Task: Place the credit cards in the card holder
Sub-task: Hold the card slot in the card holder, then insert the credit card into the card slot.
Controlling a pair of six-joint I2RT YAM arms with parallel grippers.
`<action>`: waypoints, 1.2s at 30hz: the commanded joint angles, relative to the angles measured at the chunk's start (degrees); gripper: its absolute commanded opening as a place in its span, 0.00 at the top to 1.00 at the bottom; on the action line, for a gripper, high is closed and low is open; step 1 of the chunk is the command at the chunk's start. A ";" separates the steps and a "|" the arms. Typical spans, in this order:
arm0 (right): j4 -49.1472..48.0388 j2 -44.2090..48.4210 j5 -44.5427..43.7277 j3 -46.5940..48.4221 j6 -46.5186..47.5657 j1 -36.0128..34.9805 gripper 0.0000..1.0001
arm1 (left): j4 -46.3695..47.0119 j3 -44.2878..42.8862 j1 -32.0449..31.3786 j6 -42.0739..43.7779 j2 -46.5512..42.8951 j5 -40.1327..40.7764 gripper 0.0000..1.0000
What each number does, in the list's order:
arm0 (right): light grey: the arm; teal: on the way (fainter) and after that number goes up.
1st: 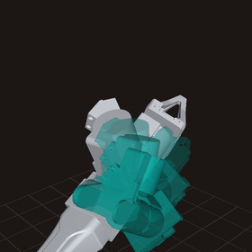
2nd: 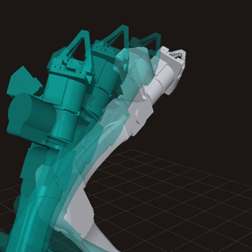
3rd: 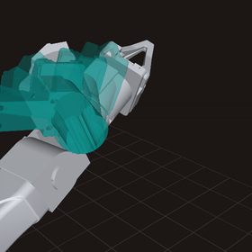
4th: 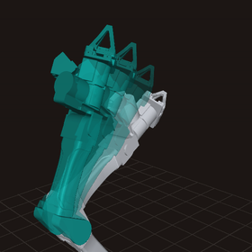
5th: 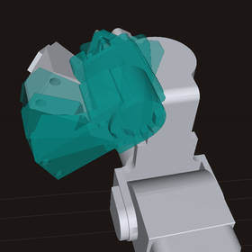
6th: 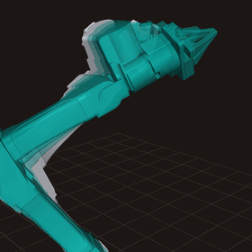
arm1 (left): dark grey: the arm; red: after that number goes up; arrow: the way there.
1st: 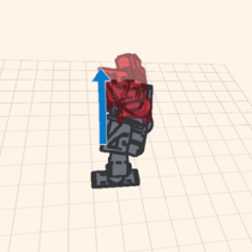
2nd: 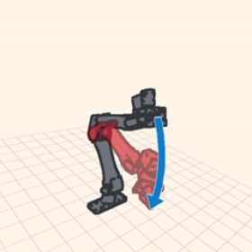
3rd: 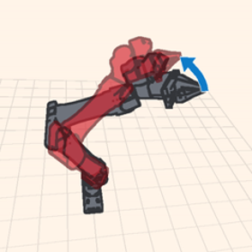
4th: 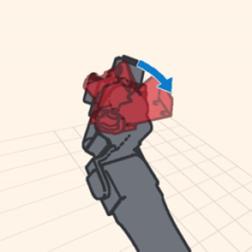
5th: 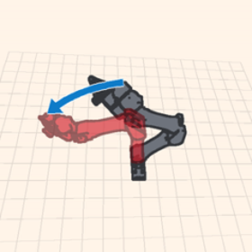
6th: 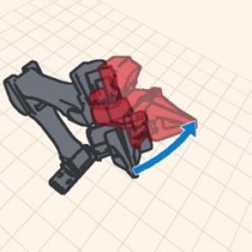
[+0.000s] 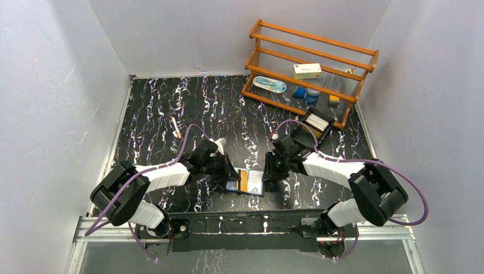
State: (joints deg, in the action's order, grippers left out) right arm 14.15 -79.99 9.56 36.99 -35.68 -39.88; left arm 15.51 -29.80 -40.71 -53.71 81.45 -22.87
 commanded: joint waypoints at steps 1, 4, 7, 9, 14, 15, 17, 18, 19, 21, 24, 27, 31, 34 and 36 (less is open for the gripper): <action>-1.40 -1.32 -1.83 0.86 1.75 -0.44 0.60 | 0.17 0.06 -0.17 2.53 0.26 -1.41 1.00; -1.36 -2.17 -2.46 0.74 2.87 -0.40 0.63 | 0.24 0.24 -0.14 3.86 0.68 -1.36 1.00; -1.32 -3.07 -2.99 0.69 4.19 -0.44 0.67 | 0.55 0.10 -0.15 5.34 1.43 -2.06 1.00; -1.24 -3.39 -3.29 0.63 4.98 -0.46 0.68 | -0.20 -0.41 -0.16 6.62 2.05 -2.04 1.00; -1.81 -3.60 -3.63 -0.27 5.95 -0.46 0.70 | -0.09 -1.23 -0.15 9.62 3.64 -2.07 1.00; -1.91 -3.60 -3.73 -0.33 6.02 -0.45 0.71 | -0.26 -1.55 -0.16 9.79 4.22 -1.76 1.00; -2.02 -3.60 -3.74 -0.54 6.11 -0.44 0.71 | 0.22 -2.00 -0.14 9.96 5.36 -1.63 1.00; -2.10 -3.55 -3.76 -0.66 6.14 -0.46 0.72 | 0.96 -1.94 -0.16 9.65 5.81 -1.84 1.00; -2.23 -3.52 -3.76 -0.75 6.15 -0.42 0.72 | 1.50 -1.85 -0.16 9.34 6.22 -2.05 1.00; -2.35 -3.44 -3.61 -0.95 6.23 -0.41 0.72 | 1.96 -1.84 -0.14 8.94 6.88 -1.89 1.00; -2.49 -3.27 -3.80 -1.24 6.40 -0.46 0.72 | 1.68 -2.03 -0.15 9.18 7.24 -0.67 1.00; -2.55 -3.17 -3.93 -1.38 6.50 -0.43 0.73 | -0.48 -2.78 -0.16 9.75 7.49 0.83 1.00; -2.81 -3.16 -3.76 -1.63 6.42 -0.44 0.73 | -3.02 -2.92 -0.16 8.20 6.58 4.45 1.00; -3.02 -3.16 -3.55 -1.78 6.36 -0.46 0.73 | -3.10 -1.68 -0.14 7.06 5.11 7.11 1.00; -3.06 -3.01 -3.50 -1.97 6.33 -0.45 0.73 | -3.04 -1.28 -0.12 7.22 4.42 8.56 1.00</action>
State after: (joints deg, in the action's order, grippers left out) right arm 11.38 -81.71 9.30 37.26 -31.07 -39.94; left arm 16.16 -32.01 -40.80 -47.27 87.29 -22.85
